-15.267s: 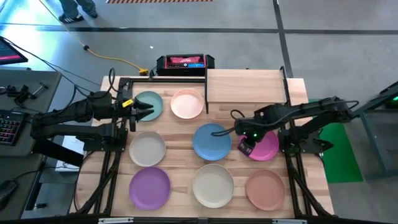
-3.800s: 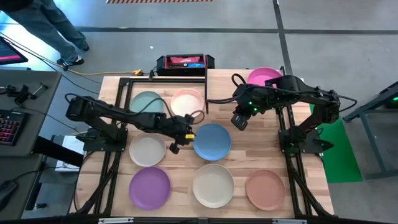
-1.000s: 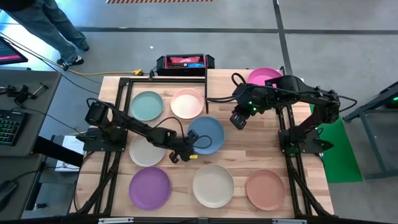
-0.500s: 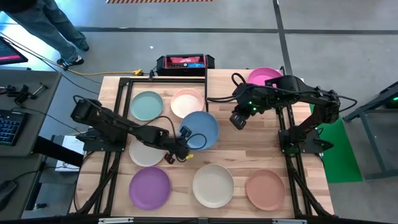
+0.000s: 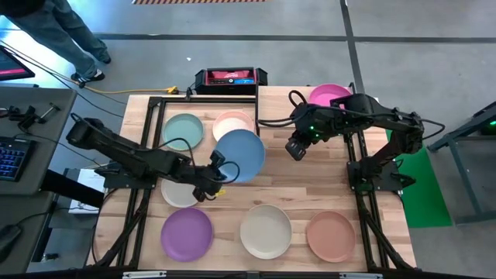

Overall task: Place and stack plates onto a shelf
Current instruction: Stack the blue plate on top of the pink plate on the shelf

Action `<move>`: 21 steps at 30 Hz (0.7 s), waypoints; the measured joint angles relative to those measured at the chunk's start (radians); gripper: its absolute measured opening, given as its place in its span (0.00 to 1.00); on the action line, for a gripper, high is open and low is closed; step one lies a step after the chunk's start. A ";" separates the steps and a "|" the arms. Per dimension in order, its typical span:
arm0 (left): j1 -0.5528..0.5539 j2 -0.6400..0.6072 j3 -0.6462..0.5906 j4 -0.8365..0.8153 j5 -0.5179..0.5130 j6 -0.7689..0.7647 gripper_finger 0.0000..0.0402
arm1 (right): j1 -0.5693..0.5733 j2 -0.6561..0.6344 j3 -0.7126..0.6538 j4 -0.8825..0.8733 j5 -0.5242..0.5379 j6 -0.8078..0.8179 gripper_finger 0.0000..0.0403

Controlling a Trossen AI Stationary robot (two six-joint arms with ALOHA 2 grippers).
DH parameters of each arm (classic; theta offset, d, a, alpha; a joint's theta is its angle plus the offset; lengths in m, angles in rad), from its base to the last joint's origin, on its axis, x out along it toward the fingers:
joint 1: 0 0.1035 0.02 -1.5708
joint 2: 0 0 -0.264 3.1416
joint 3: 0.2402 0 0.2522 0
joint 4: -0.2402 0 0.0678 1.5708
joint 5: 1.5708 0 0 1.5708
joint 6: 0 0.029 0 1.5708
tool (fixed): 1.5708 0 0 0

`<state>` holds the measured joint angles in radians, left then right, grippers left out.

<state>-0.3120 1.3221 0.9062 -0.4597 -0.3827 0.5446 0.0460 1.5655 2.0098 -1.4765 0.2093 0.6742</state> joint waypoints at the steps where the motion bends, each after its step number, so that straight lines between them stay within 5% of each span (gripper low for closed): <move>1: -0.004 -0.010 0.000 -0.001 -0.010 0.010 0.00 | 0.000 0.002 0.000 0.000 0.002 -0.001 0.21; 21: -0.006 -0.051 0.087 -0.072 -0.137 0.227 0.00 | -0.112 0.146 -0.001 0.191 0.046 -0.009 0.31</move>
<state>-0.3176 1.2709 0.9932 -0.5316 -0.5194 0.7715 -0.0663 1.7118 2.0090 -1.2854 0.2554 0.6655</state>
